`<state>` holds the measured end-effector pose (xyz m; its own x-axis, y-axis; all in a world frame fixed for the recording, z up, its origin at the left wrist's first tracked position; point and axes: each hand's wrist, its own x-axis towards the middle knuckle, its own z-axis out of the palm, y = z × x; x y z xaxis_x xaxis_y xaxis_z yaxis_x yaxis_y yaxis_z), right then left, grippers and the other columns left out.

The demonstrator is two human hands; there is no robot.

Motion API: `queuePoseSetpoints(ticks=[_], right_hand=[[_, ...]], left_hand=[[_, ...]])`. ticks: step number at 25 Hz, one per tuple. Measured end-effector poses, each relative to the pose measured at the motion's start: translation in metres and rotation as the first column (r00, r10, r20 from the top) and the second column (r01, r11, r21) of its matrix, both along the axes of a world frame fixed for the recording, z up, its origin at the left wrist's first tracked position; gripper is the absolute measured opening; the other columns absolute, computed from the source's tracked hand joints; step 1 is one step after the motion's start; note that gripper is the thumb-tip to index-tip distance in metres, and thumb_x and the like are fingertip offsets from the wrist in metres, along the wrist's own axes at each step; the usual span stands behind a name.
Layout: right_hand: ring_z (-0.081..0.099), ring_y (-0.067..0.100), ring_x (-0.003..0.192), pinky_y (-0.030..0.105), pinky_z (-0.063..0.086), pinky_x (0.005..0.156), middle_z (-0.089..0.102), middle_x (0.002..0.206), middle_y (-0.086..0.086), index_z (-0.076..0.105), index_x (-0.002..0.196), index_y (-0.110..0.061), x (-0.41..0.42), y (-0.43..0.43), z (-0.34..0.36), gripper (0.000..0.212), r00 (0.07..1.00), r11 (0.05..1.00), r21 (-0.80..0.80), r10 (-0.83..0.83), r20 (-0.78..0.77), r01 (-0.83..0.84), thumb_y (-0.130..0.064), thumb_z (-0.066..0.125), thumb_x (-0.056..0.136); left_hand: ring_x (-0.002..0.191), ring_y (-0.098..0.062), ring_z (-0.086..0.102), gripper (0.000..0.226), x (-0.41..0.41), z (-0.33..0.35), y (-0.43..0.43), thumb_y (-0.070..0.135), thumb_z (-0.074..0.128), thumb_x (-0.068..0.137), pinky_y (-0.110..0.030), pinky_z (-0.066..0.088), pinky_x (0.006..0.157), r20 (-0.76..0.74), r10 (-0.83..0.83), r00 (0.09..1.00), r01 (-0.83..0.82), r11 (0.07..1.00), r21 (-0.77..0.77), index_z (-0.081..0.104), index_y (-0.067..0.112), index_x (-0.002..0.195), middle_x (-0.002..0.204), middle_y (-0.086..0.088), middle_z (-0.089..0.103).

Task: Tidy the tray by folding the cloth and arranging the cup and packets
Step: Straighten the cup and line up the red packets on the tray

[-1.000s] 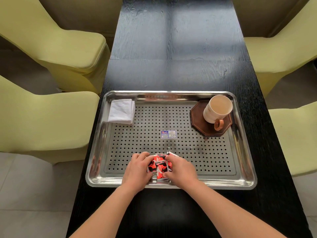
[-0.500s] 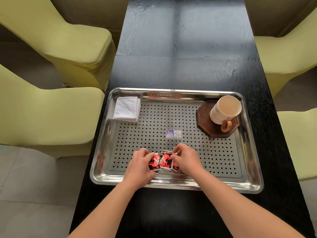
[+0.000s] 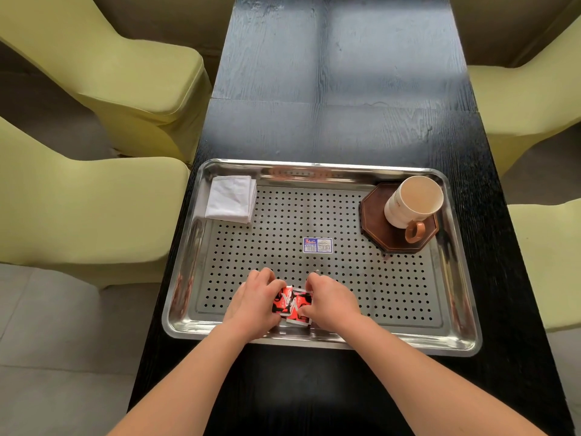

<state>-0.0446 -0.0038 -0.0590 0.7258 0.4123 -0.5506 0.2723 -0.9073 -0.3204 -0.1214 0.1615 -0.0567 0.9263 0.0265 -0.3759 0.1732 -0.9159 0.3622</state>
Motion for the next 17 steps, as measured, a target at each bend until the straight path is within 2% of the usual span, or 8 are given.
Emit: queuePoseSetpoints(ticks=[6, 10, 13, 17], right_hand=[[0.06, 0.018, 0.083, 0.035, 0.05, 0.066, 0.059, 0.098, -0.005, 0.051, 0.096, -0.028, -0.002, -0.003, -0.002, 0.034, 1.0, 1.0, 0.012, 0.023, -0.006, -0.023, -0.042, 0.076, 0.078], [0.062, 0.016, 0.095, 0.034, 0.051, 0.072, 0.059, 0.108, -0.007, 0.057, 0.114, -0.03, -0.002, -0.011, 0.001, 0.04, 0.999, 0.994, 0.099, -0.042, -0.002, 0.042, -0.047, 0.073, 0.081], [0.061, 0.014, 0.095, 0.034, 0.051, 0.074, 0.056, 0.104, -0.01, 0.059, 0.117, -0.033, 0.001, -0.02, 0.002, 0.04, 0.993, 0.987, 0.14, -0.095, 0.068, 0.084, -0.051, 0.069, 0.082], [0.056, 0.012, 0.099, 0.033, 0.051, 0.074, 0.05, 0.105, -0.012, 0.056, 0.12, -0.037, -0.009, -0.021, 0.002, 0.048, 0.998, 0.995, 0.092, 0.021, 0.056, -0.026, -0.054, 0.07, 0.078]], left_hand=[[0.109, -0.016, 0.037, 0.059, 0.001, 0.0, 0.004, 0.037, 0.07, 0.075, -0.033, 0.044, 0.09, -0.011, -0.084, 0.996, 0.084, 0.996, -0.005, 0.051, 0.028, 0.13, 0.118, 0.007, 0.044], [0.111, -0.013, 0.036, 0.068, 0.001, 0.003, 0.011, 0.049, 0.065, 0.066, -0.034, 0.043, 0.094, -0.069, -0.084, 0.994, 0.08, 0.995, -0.058, 0.051, 0.032, 0.13, 0.117, 0.01, 0.042], [0.108, -0.011, 0.034, 0.06, 0.0, 0.004, 0.011, 0.05, 0.055, 0.07, -0.034, 0.043, 0.092, -0.08, -0.002, 0.997, -0.006, 0.995, -0.099, 0.054, 0.033, 0.127, 0.111, 0.011, 0.04], [0.104, -0.011, 0.035, 0.053, -0.002, 0.0, 0.007, 0.044, 0.062, 0.075, -0.031, 0.044, 0.086, -0.046, 0.029, 0.999, -0.033, 0.994, -0.1, 0.055, 0.032, 0.126, 0.109, 0.011, 0.039]])
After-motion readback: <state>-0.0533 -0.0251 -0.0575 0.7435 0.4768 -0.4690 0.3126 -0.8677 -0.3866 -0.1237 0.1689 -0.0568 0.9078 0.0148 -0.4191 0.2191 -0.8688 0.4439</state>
